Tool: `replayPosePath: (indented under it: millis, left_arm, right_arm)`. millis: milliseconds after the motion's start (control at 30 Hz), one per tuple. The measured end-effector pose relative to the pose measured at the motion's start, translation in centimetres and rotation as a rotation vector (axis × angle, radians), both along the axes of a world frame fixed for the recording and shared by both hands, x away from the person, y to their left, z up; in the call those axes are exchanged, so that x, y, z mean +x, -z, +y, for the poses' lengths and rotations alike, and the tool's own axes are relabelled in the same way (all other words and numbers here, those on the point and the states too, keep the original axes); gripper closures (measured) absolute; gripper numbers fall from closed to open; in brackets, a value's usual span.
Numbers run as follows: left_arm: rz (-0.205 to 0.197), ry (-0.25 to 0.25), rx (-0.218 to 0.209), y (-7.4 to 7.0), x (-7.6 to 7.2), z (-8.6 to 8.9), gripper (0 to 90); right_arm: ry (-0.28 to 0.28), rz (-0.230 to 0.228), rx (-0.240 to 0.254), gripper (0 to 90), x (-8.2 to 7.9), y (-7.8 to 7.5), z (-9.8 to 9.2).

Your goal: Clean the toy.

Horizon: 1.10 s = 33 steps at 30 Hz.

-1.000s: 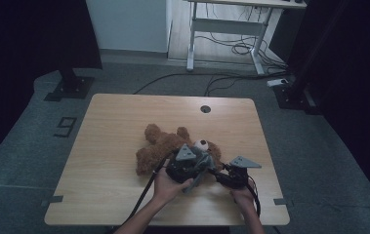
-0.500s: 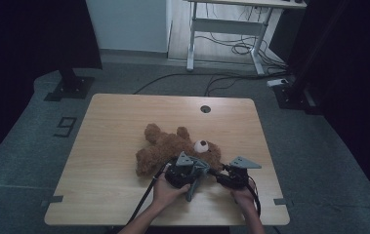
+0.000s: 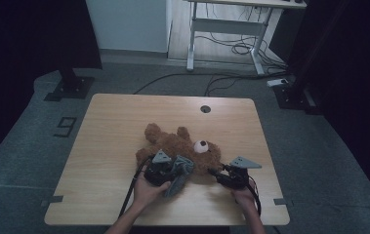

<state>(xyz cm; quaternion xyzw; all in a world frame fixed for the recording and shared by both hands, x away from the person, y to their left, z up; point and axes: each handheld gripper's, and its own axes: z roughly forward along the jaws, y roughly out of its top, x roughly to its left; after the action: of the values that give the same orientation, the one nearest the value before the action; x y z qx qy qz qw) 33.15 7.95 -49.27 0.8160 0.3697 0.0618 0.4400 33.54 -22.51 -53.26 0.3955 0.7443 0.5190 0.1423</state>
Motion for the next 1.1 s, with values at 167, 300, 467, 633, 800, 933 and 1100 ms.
replayPosePath:
  millis: [167,300,467,633,800,933,1100]
  left_arm:
    - [-0.017,-0.04,-0.015,-1.0,-0.2,2.2,78.3]
    - [-0.042,-0.049,-0.049,-2.5,-0.1,2.5,78.7]
    - [-0.051,0.014,-0.08,-4.2,0.2,-0.6,79.1]
    - [-0.057,0.057,-0.093,-4.9,0.4,-3.7,79.5]
    - [-0.049,0.092,-0.067,-4.4,0.6,-6.8,79.6]
    - [-0.02,0.103,0.002,-2.4,0.8,-8.3,79.6]
    - [0.009,0.103,0.021,-0.9,0.8,-8.0,79.5]
  right_arm:
    - [0.0,-0.003,0.003,56.1,0.0,0.1,-0.1]
    - [0.003,0.0,0.017,56.2,0.1,0.1,-0.1]
    - [0.005,0.002,0.021,56.3,0.1,0.2,-0.2]
    - [0.006,0.0,0.021,56.3,0.1,0.2,-0.2]
    - [0.006,-0.001,0.023,56.3,0.1,0.2,-0.2]
    - [0.006,0.0,0.022,56.3,0.1,0.3,-0.2]
    - [0.004,0.002,0.008,56.4,0.1,0.3,-0.2]
